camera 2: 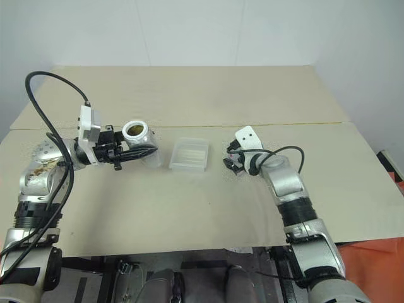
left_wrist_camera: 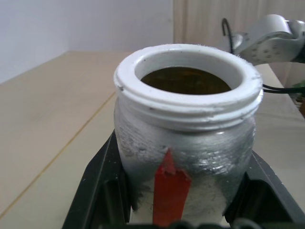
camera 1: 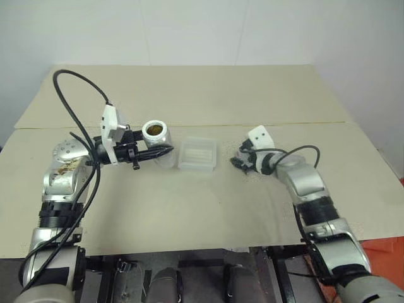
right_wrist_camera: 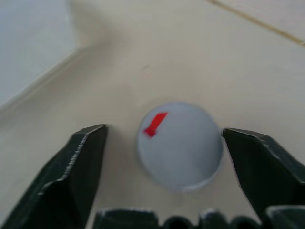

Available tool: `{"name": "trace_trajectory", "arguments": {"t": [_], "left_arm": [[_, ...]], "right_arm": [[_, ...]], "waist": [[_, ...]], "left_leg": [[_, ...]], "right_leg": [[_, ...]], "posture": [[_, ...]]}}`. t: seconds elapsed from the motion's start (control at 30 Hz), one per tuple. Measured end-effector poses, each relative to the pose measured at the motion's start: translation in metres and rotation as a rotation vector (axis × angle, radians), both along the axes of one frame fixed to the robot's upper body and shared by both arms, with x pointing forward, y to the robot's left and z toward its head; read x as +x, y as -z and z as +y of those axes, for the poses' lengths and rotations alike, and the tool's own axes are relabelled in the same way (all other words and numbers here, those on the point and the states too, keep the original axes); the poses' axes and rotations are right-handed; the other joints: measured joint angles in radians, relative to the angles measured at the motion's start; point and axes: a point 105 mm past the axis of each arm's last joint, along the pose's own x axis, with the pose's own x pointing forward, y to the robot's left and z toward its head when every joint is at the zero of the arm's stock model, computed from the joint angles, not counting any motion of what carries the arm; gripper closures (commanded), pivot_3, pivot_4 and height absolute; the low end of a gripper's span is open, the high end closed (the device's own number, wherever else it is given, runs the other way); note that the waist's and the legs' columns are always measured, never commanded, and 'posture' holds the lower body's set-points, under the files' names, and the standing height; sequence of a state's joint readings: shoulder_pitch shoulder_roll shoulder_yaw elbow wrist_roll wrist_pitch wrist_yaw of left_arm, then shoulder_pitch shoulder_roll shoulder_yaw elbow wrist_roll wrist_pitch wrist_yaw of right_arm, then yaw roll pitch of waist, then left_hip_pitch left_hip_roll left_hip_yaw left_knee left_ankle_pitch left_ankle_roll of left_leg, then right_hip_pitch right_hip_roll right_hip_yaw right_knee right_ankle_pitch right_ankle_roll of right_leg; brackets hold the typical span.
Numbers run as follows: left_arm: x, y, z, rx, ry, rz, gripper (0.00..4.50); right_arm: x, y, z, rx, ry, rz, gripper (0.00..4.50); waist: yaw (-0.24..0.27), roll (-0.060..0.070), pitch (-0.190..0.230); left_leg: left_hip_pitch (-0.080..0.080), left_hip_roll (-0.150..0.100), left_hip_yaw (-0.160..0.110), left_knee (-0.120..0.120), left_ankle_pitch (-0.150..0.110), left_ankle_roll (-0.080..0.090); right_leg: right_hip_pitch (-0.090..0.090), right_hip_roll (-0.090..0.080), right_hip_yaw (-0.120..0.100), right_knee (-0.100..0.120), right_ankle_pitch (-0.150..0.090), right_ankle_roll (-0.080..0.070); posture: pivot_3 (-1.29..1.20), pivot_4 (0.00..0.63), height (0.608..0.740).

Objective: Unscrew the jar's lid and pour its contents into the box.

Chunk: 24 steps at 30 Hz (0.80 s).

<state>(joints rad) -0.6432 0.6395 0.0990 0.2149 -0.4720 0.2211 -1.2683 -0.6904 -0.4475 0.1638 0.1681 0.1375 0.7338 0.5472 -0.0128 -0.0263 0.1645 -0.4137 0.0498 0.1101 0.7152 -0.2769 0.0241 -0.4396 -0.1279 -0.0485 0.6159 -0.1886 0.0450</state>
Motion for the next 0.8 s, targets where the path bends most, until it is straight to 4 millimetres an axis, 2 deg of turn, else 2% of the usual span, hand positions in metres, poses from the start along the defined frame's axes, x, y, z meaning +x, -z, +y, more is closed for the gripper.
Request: {"name": "trace_trajectory", "arguments": {"t": [0.13, 0.27, 0.37, 0.43, 0.6, 0.7, 0.8], "left_arm": [[0.009, -0.009, 0.000, 0.028, -0.035, -0.062, 2.54], [0.026, -0.013, -0.007, 0.174, -0.087, -0.226, 2.54], [0.043, -0.020, -0.019, 0.274, -0.145, -0.391, 2.54], [0.057, -0.024, -0.027, 0.449, -0.201, -0.589, 2.54], [0.073, -0.034, -0.052, 0.913, -0.149, -1.178, 2.54], [0.081, -0.050, -0.064, 1.096, -0.092, -1.547, 2.54], [0.092, -0.057, -0.069, 1.201, -0.081, -1.782, 2.54]], "right_arm": [[-0.023, -0.035, -0.002, -0.041, -0.162, -0.041, 0.04], [-0.044, -0.075, 0.003, 0.003, -0.329, -0.063, 0.04], [-0.056, -0.097, 0.011, 0.046, -0.434, -0.067, 0.04], [-0.065, -0.108, 0.015, 0.059, -0.501, -0.050, 0.04], [-0.081, -0.119, 0.025, 0.108, -0.625, 0.025, 0.04], [-0.085, -0.116, 0.026, 0.099, -0.652, 0.057, 0.04], [-0.084, -0.112, 0.027, 0.094, -0.655, 0.071, 0.04]], "waist": [[0.002, 0.000, 0.000], [0.002, 0.000, 0.000], [0.004, 0.000, 0.000], [0.008, 0.000, 0.000], [0.018, -0.001, 0.000], [0.026, -0.001, 0.000], [0.032, -0.001, 0.000]], "left_leg": [[0.000, 0.000, 0.000, 0.000, 0.000, 0.000], [0.001, 0.000, 0.000, 0.000, -0.001, 0.001], [0.001, 0.000, 0.000, 0.000, -0.001, 0.001], [0.000, -0.001, 0.000, 0.000, -0.001, 0.001], [-0.002, -0.001, 0.000, 0.000, -0.001, 0.002], [-0.003, -0.001, 0.001, 0.000, -0.003, 0.004], [-0.004, -0.002, 0.001, 0.000, -0.003, 0.005]], "right_leg": [[0.000, 0.000, 0.000, -0.002, 0.000, 0.000], [0.001, 0.000, 0.000, -0.003, 0.000, 0.000], [0.001, 0.000, -0.001, -0.003, 0.000, 0.000], [0.001, 0.000, -0.001, -0.003, 0.001, 0.000], [0.001, 0.000, -0.001, -0.004, 0.002, 0.001], [0.000, -0.001, -0.001, -0.006, 0.002, 0.002], [0.000, -0.001, -0.001, -0.006, 0.001, 0.003]], "posture": [[0.00, 0.150, 0.740], [0.00, 0.150, 0.740], [0.00, 0.150, 0.740], [0.00, 0.150, 0.740], [0.00, 0.150, 0.740], [0.00, 0.150, 0.740], [0.00, 0.150, 0.740]]}}
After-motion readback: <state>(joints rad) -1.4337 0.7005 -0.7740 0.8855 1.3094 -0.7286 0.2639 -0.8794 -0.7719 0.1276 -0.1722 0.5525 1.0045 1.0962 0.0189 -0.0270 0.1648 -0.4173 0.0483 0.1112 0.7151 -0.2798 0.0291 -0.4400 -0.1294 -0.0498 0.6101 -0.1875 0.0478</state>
